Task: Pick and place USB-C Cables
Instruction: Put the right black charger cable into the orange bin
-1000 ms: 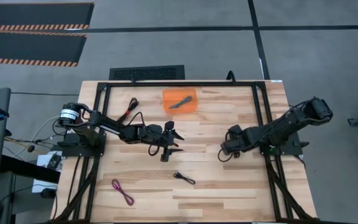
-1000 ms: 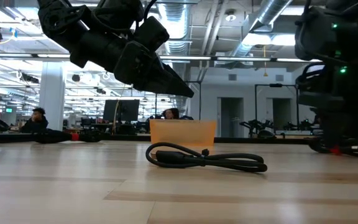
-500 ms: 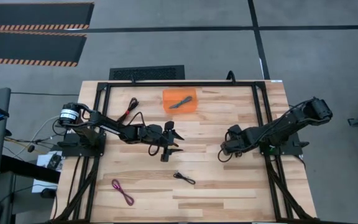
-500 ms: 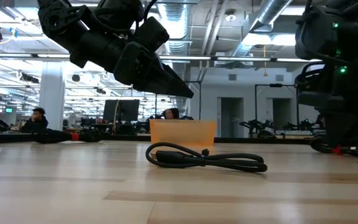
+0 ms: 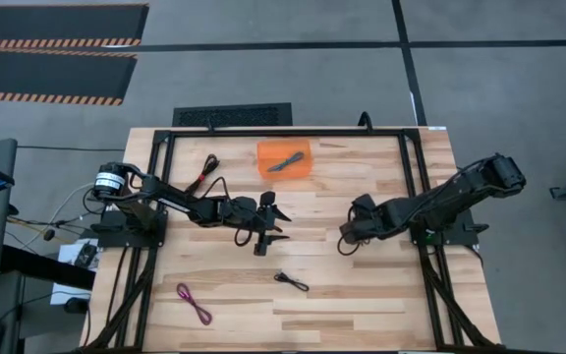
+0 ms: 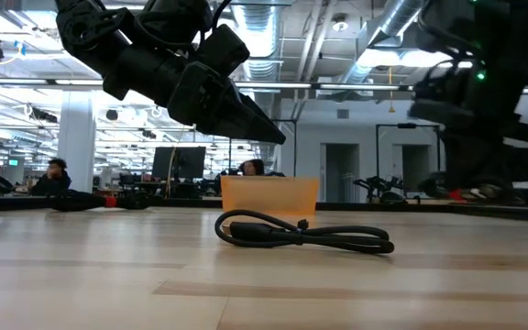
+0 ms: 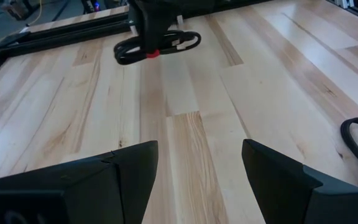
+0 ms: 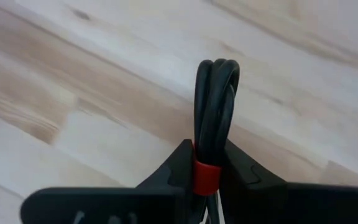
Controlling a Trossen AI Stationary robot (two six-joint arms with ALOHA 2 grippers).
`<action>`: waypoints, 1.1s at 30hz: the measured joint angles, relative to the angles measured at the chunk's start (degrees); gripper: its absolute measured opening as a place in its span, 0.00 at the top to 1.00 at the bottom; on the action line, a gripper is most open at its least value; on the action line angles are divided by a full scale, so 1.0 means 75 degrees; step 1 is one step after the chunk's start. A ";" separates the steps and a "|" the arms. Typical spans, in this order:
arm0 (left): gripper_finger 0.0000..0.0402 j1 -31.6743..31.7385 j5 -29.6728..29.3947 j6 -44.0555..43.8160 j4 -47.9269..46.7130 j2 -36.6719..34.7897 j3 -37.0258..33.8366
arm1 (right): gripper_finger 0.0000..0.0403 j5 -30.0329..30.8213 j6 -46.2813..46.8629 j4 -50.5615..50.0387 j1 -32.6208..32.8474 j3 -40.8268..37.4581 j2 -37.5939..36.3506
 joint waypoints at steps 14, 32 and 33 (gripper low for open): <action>0.44 -0.0200 -0.0063 0.0112 0.0286 0.0000 0.0000 | 0.85 0.1761 -0.3728 0.4566 -0.1711 0.0116 0.0000; 0.44 -0.0543 -0.2179 0.0076 0.2991 -0.0198 -0.1044 | 0.85 0.2482 -0.7022 0.9793 -0.3369 0.0127 0.1827; 0.44 -0.0535 -0.2243 0.0155 0.3224 -0.0196 -0.1121 | 0.85 0.2450 -0.7262 1.0280 -0.3372 0.0125 0.2090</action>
